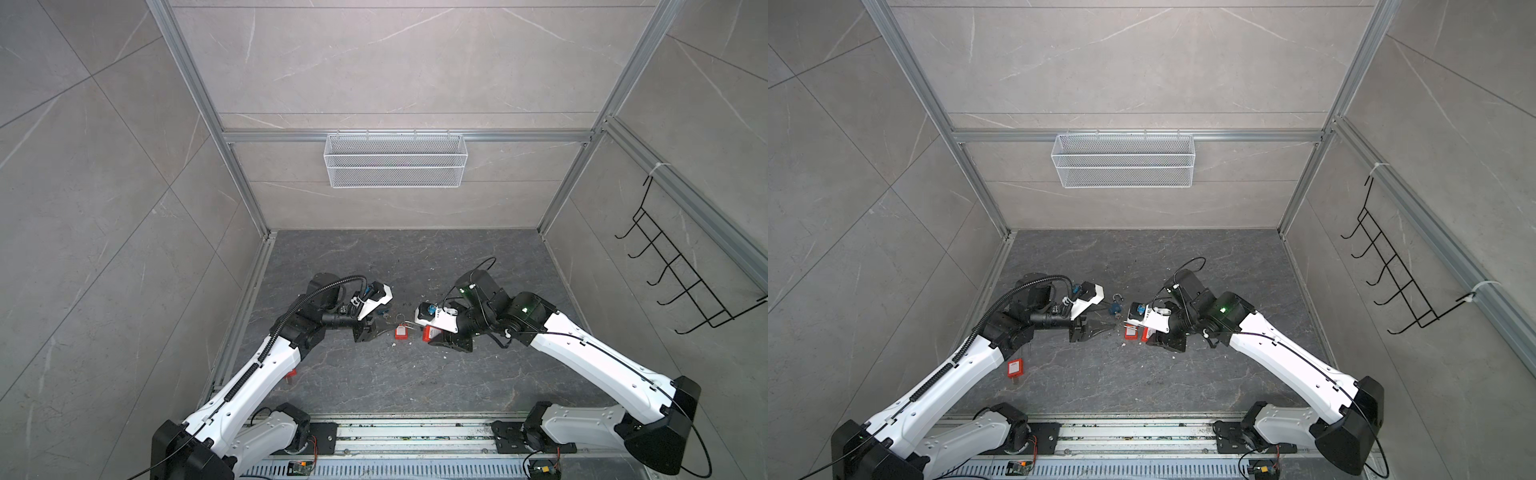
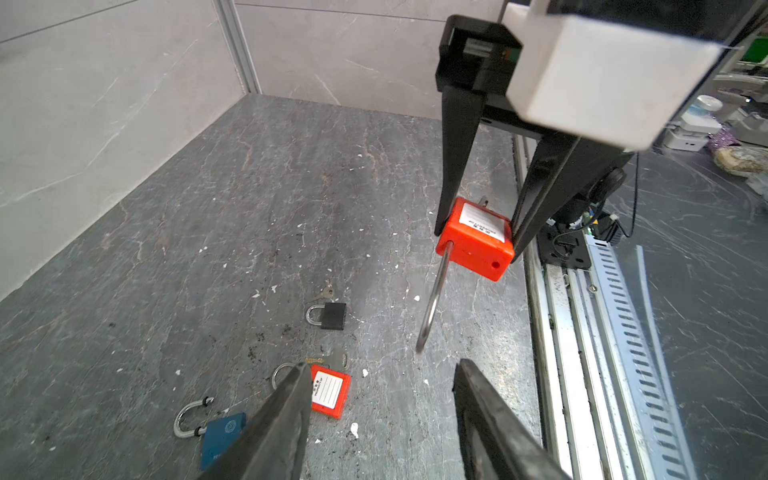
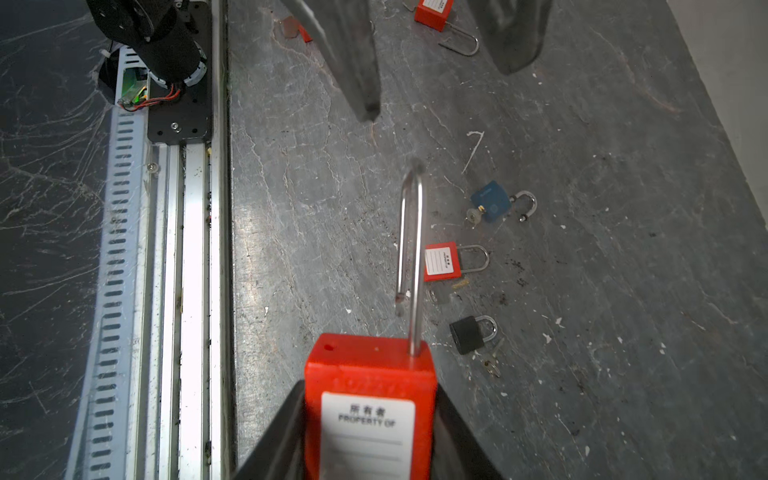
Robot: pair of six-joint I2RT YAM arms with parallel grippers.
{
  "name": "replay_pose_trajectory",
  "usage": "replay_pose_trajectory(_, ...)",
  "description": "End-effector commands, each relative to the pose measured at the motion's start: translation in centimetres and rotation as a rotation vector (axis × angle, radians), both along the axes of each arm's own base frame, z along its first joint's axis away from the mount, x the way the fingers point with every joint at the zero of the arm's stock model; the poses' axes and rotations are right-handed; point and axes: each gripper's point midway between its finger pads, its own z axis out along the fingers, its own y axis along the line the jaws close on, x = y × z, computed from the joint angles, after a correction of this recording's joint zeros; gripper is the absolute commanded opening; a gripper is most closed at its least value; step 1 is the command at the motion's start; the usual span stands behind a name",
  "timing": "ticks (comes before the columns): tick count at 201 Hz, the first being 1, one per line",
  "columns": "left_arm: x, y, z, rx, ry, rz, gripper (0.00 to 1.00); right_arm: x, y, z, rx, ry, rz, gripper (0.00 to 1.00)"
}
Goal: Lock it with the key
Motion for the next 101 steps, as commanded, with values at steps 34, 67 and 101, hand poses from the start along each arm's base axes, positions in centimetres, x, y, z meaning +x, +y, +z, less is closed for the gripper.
replay_pose_trajectory(34, -2.2, -1.2, -1.0, 0.013, 0.015, -0.144, 0.46, -0.2, 0.7, 0.1, -0.004, -0.049, 0.041, 0.23)
replay_pose_trajectory(67, -2.2, -1.5, -1.3, 0.02, 0.027, -0.153, 0.37, -0.7, 1.0, 0.3, -0.001, -0.056, 0.064, 0.23)
replay_pose_trajectory(101, -3.1, -2.2, -1.4, 0.023, 0.038, -0.19, 0.23, -0.6, 1.0, 0.3, -0.022, -0.067, 0.067, 0.23)
